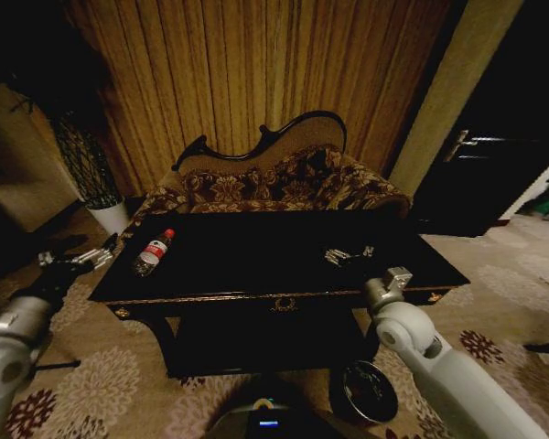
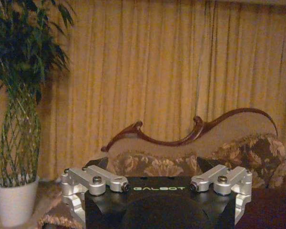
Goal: Move to the front of the table and place the trash on the table into the trash bin.
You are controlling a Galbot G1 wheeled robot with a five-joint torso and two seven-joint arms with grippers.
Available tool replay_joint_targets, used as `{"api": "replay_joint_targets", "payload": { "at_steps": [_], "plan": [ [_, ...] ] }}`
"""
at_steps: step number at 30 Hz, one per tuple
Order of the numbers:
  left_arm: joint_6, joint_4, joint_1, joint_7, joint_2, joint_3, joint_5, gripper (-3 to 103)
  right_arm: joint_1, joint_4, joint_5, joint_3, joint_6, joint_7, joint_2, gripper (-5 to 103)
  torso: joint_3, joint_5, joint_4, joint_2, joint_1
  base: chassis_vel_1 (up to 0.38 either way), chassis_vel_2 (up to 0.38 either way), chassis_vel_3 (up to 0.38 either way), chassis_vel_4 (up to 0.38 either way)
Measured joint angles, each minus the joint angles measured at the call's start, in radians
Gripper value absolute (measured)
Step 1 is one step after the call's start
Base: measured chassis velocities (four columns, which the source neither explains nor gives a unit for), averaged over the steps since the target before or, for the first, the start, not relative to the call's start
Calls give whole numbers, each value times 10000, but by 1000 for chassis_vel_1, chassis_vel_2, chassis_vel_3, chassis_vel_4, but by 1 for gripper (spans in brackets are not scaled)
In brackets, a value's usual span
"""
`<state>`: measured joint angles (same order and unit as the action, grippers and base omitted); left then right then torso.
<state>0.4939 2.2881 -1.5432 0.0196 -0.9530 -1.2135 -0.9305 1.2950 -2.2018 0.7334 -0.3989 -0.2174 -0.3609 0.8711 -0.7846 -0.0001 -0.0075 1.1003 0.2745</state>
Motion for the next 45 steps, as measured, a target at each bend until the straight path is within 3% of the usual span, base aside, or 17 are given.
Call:
{"api": "replay_joint_targets", "payload": {
  "at_steps": [1, 3, 4, 8, 11, 13, 15, 24, 33, 45],
  "plan": [
    [0, 0, 0, 0, 0, 0, 0, 100, 0, 0, 0, 0, 0, 0, 0, 100, 0, 0, 0, 0, 0, 0, 0, 0, 0],
    [519, -135, 275, 959, 640, 445, -815, 100, 37, -60, 114, 0, -117, -84, 50, 100, 0, -1, 2, 0, 0, 0, 0, 0, 0],
    [519, -135, 275, 959, 640, 445, -815, 100, 37, -60, 114, 0, -117, -84, 50, 100, 0, -1, 2, 0, 0, 0, 0, 0, 0],
    [1188, -207, 888, 2600, 1481, 1416, -1914, 100, 34, 38, 103, 22, -123, -90, 44, 100, 0, 1, 1, 0, -1, 0, 0, 0, 0],
    [1517, -252, 1183, 2916, 1705, 1688, -2244, 100, 34, 62, 99, 23, -123, -91, 30, 100, 0, 2, 0, 0, -1, 0, 0, 0, 0],
    [2084, -401, 1635, 3368, 2034, 2138, -2624, 100, 43, 86, 99, -4, -124, -91, -3, 100, 0, 1, 0, -1, 0, 0, 0, 0, 0],
    [2196, -524, 1769, 3462, 2199, 2330, -2649, 100, 50, 93, 99, -41, -124, -92, -25, 100, 0, -1, 1, 0, 0, 0, 0, 0, 0],
    [2245, -1082, 1735, 3328, 2576, 2587, -2230, 100, -15, 290, 88, 29, -120, -92, -3, 100, 0, 1, 2, 0, 0, 0, 0, 0, 0],
    [2214, -2028, 1770, 1978, 2471, 2860, -1337, 100, -165, 538, 48, 196, -81, -62, 17, 100, 0, 0, 1, 0, 0, 0, 0, 0, 0],
    [2197, -1842, 2003, 1908, 2310, 3497, -1017, 100, -232, 674, 55, 210, 50, -39, -46, 100, 0, 1, 1, 0, 0, 0, 0, 0, 0]
  ]
}}
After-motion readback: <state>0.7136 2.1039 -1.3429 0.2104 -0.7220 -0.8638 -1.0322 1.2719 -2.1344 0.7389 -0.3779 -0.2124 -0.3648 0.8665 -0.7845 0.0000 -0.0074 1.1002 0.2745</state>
